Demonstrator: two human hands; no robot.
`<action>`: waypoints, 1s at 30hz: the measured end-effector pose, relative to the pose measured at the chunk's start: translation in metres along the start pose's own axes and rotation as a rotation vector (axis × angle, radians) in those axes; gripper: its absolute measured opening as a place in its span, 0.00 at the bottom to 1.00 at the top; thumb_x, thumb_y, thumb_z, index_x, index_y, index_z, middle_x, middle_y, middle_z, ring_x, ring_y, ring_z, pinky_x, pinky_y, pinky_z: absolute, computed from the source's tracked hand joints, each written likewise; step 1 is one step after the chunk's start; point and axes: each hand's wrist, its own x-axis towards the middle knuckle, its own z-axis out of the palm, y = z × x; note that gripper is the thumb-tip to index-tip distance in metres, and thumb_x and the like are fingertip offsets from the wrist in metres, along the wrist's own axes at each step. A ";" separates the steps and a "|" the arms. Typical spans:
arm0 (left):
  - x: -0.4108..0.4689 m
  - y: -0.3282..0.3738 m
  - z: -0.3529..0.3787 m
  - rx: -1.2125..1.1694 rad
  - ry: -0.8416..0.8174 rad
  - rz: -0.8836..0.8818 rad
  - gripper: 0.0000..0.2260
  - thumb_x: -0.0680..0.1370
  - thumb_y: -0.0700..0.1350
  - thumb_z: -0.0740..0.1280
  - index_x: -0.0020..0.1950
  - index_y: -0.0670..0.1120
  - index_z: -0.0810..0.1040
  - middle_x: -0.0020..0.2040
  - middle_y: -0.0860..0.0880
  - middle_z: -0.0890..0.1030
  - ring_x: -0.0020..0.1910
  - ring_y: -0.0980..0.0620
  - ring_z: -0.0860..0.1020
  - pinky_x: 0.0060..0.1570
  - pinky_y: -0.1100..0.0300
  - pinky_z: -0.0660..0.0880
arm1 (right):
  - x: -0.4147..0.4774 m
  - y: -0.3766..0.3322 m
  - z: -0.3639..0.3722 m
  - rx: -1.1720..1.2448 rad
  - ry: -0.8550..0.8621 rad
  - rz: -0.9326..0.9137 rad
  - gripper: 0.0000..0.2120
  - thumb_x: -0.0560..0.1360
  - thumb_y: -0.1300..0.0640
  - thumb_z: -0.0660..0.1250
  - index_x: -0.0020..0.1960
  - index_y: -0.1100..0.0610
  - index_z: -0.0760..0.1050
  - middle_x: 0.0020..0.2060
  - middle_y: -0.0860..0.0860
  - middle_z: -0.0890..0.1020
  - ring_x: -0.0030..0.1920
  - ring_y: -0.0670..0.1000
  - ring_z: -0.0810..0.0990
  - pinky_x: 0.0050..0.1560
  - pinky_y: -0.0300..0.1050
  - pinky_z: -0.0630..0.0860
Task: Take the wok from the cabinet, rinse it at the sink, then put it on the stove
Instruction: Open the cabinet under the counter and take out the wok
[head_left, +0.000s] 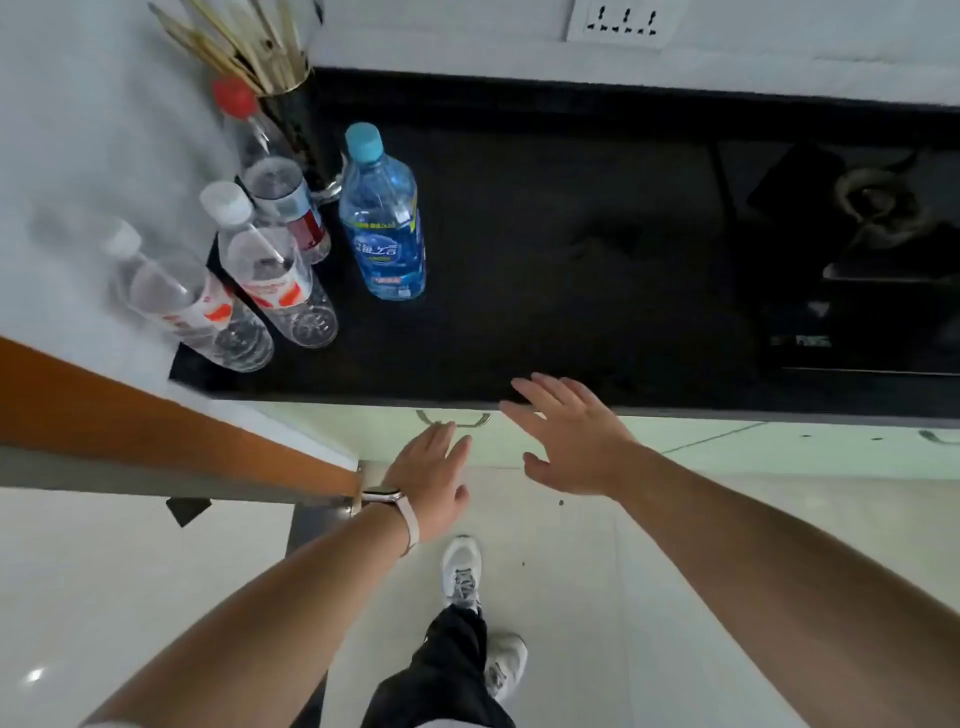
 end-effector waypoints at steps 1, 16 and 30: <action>0.007 -0.002 0.003 0.010 0.010 0.003 0.28 0.78 0.50 0.59 0.77 0.45 0.57 0.78 0.41 0.55 0.77 0.42 0.54 0.75 0.50 0.54 | 0.012 0.003 0.002 -0.037 0.012 -0.035 0.34 0.77 0.43 0.59 0.80 0.49 0.52 0.81 0.53 0.52 0.80 0.56 0.49 0.78 0.54 0.46; 0.061 -0.015 0.032 -0.072 0.162 0.086 0.36 0.70 0.48 0.65 0.75 0.41 0.59 0.74 0.42 0.65 0.73 0.40 0.63 0.72 0.45 0.61 | 0.088 0.039 0.020 -0.175 0.122 -0.180 0.31 0.74 0.38 0.57 0.74 0.48 0.67 0.74 0.54 0.70 0.72 0.60 0.70 0.72 0.59 0.63; 0.030 -0.004 0.061 -0.168 0.342 0.046 0.18 0.69 0.43 0.64 0.58 0.40 0.73 0.50 0.45 0.76 0.50 0.43 0.73 0.62 0.47 0.69 | 0.090 0.036 0.018 -0.188 0.068 -0.139 0.32 0.75 0.37 0.55 0.76 0.49 0.65 0.75 0.55 0.68 0.74 0.60 0.67 0.74 0.59 0.62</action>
